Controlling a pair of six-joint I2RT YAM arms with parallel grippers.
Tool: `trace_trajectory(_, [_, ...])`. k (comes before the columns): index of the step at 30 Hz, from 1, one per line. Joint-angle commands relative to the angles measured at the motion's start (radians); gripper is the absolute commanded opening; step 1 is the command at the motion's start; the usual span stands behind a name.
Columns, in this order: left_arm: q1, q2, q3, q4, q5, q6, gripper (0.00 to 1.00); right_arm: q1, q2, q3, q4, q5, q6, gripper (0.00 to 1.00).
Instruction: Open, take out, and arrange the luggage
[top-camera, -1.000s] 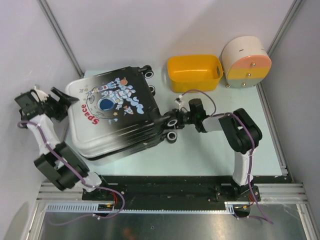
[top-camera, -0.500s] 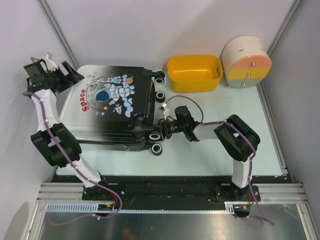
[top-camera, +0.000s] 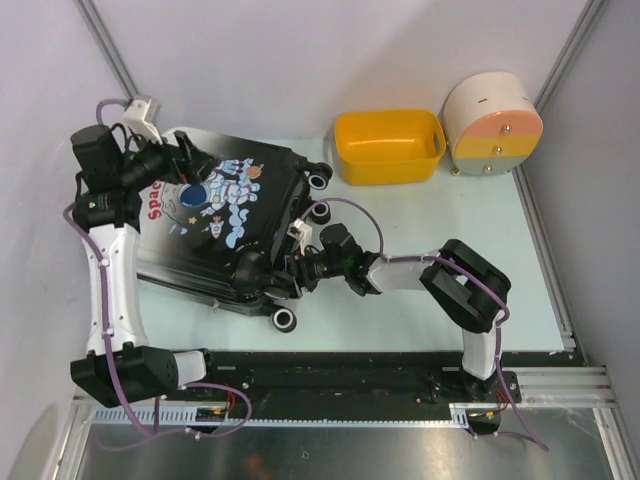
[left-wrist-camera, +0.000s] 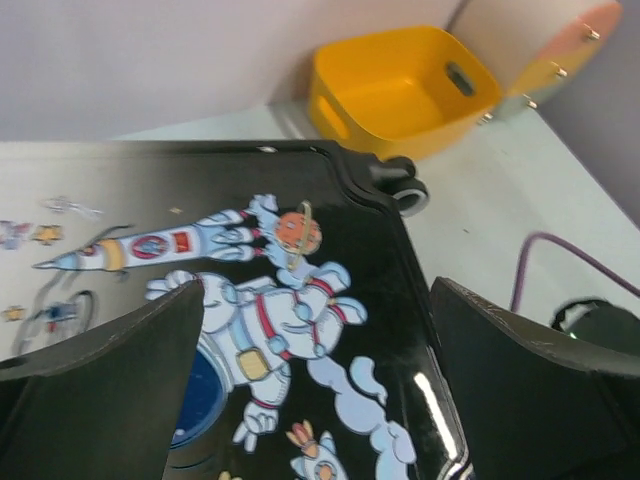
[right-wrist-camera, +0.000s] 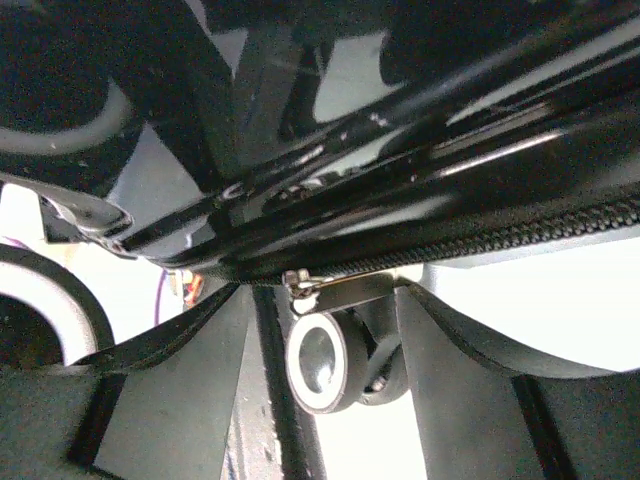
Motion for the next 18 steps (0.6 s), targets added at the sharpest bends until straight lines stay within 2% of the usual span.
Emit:
trace_trajectory(1, [-0.018, -0.025, -0.106, -0.009, 0.187, 0.094, 1.0, -0.04, -0.141, 0.036, -0.07, -0.03, -0.143, 0.65])
trace_trajectory(3, [-0.043, -0.056, -0.152, -0.01, 0.192, 0.108, 1.0, -0.078, -0.208, -0.03, -0.101, -0.054, -0.214, 0.66])
trace_trajectory(4, [-0.055, -0.067, -0.166, -0.01, 0.179, 0.131, 1.0, -0.112, -0.27, -0.044, -0.171, -0.075, -0.329, 0.66])
trace_trajectory(6, [-0.087, -0.094, -0.202, -0.007, 0.176, 0.157, 1.0, -0.14, -0.329, -0.07, -0.245, -0.091, -0.444, 0.67])
trace_trajectory(8, [-0.106, -0.103, -0.215, -0.01, 0.179, 0.182, 1.0, -0.187, -0.375, -0.097, -0.244, -0.119, -0.54, 0.68])
trace_trajectory(12, [-0.156, -0.117, -0.23, -0.007, 0.185, 0.211, 1.0, -0.234, -0.349, -0.16, -0.083, -0.151, -0.637, 0.67])
trace_trajectory(16, [-0.186, -0.117, -0.227, -0.009, 0.159, 0.202, 1.0, -0.212, -0.286, -0.203, 0.201, -0.116, -0.605, 0.64])
trace_trajectory(18, [-0.192, -0.114, -0.229, -0.01, 0.144, 0.194, 1.0, -0.175, -0.248, -0.222, 0.289, -0.08, -0.562, 0.62])
